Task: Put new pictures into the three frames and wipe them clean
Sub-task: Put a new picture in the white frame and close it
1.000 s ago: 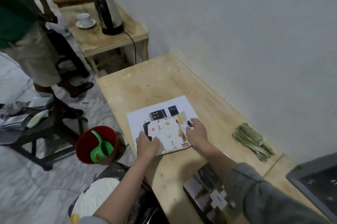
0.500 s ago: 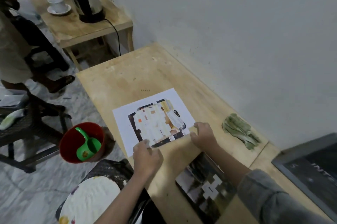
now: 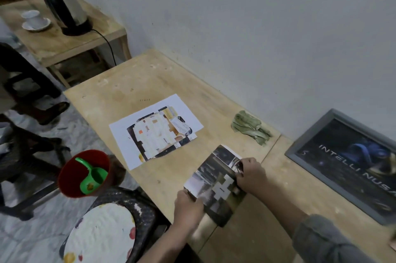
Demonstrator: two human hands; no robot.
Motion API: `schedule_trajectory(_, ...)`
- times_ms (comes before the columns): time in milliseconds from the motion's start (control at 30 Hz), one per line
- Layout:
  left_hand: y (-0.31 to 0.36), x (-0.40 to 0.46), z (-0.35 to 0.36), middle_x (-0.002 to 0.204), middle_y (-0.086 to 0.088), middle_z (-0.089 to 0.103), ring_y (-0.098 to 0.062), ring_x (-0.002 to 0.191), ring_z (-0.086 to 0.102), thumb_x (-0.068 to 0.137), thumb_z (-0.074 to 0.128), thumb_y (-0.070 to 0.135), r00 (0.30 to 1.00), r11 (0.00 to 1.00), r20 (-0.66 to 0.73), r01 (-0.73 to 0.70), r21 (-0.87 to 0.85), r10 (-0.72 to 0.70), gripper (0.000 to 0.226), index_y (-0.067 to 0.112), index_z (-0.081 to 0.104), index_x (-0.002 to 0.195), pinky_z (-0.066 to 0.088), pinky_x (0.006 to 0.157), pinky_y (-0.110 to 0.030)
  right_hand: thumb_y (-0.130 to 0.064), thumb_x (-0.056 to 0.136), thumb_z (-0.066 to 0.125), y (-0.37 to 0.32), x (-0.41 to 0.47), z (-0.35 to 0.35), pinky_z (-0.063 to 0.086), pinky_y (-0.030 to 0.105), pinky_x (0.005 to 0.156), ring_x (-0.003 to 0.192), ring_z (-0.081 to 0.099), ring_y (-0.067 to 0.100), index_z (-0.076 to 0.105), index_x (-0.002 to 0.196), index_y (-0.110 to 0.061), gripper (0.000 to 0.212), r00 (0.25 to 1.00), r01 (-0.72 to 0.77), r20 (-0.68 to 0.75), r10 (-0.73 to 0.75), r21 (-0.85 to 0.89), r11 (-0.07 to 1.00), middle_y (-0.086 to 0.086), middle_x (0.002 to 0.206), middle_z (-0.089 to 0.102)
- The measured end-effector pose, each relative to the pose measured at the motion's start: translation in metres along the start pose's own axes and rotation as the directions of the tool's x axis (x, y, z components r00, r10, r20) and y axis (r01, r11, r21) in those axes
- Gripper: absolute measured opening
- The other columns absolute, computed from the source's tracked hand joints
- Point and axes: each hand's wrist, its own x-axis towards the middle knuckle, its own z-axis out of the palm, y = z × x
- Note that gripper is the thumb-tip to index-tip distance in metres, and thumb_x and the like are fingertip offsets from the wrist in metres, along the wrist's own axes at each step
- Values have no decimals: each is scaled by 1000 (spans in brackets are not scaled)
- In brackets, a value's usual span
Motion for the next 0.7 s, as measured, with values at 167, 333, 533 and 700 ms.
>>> schedule_trajectory(167,15,-8,21,80,-7,50,-14,63,44,74,66,2,986,978,-128,84,-191,-110,27,5,43,87,34,50,-25,-40,82,54,5,-7,1,43,35,88,104,51,24,51,116,-15,42,997,59,49,-56,-65,996,6,114,50)
schedule_trajectory(333,28,-31,40,71,-12,55,-17,57,49,79,53,-20,979,910,-155,56,-412,-131,17,-8,54,90,38,33,-13,-43,82,57,20,-9,-2,41,38,98,113,46,23,46,125,-18,51,988,126,83,-126,16,992,5,122,46)
schedule_trajectory(533,17,-41,44,75,-10,58,-22,66,54,79,48,-17,986,931,-166,-66,-358,6,31,14,55,74,45,60,-27,-39,85,62,45,-14,-31,50,37,84,95,59,20,50,113,-22,35,1000,-22,27,8,585,811,-1,102,61)
schedule_trajectory(700,7,-44,49,81,-18,60,-25,71,57,81,54,-10,984,943,-167,-107,-316,55,18,8,54,81,47,66,-38,-40,81,61,73,-45,-44,52,41,84,88,65,11,51,107,-40,28,996,-31,-35,77,702,712,-15,96,65)
